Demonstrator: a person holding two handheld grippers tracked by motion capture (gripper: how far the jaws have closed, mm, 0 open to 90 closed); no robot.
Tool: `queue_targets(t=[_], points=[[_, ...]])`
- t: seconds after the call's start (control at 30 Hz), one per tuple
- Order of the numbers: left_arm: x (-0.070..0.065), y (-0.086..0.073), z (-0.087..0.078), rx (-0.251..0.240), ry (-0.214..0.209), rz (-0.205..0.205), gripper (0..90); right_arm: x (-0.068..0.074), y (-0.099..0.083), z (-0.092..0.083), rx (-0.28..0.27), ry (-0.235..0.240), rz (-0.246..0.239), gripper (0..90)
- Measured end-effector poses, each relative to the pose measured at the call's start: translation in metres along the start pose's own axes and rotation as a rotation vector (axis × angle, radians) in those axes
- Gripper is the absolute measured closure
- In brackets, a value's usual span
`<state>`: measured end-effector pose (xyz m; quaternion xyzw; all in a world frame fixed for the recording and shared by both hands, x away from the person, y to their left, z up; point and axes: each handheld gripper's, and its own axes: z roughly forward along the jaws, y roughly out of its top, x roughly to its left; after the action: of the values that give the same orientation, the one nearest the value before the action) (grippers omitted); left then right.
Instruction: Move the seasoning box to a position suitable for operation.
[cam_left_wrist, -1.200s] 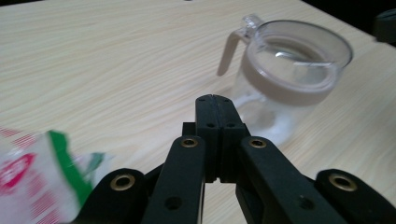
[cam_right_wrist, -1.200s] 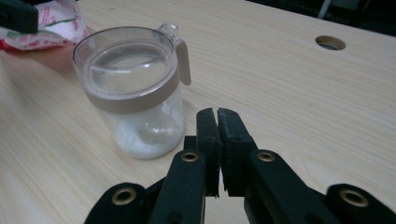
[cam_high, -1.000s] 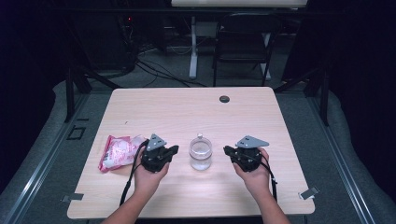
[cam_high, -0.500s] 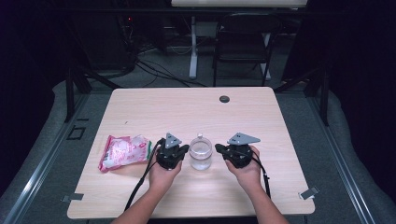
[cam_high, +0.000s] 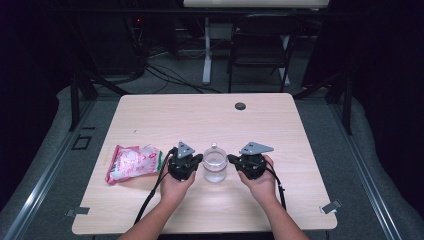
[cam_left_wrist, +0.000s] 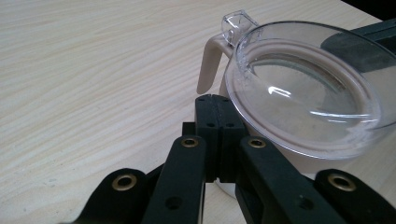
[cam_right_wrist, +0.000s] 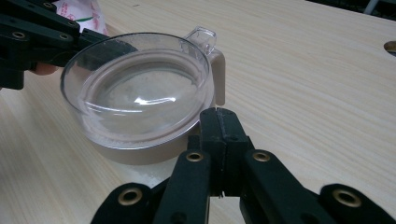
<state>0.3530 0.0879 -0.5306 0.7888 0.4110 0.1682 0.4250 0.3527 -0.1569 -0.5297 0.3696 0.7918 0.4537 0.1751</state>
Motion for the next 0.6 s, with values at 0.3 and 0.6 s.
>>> queue_targets(t=[0.3, 0.6], points=[[0.005, -0.003, -0.007, 0.012, -0.065, 0.054, 90.0, 0.014, -0.004, -0.009, 0.024, -0.006, -0.002, 90.0], [0.007, -0.011, -0.018, 0.004, -0.136, 0.082, 90.0, 0.035, -0.012, -0.021, 0.046, -0.009, -0.001, 90.0]])
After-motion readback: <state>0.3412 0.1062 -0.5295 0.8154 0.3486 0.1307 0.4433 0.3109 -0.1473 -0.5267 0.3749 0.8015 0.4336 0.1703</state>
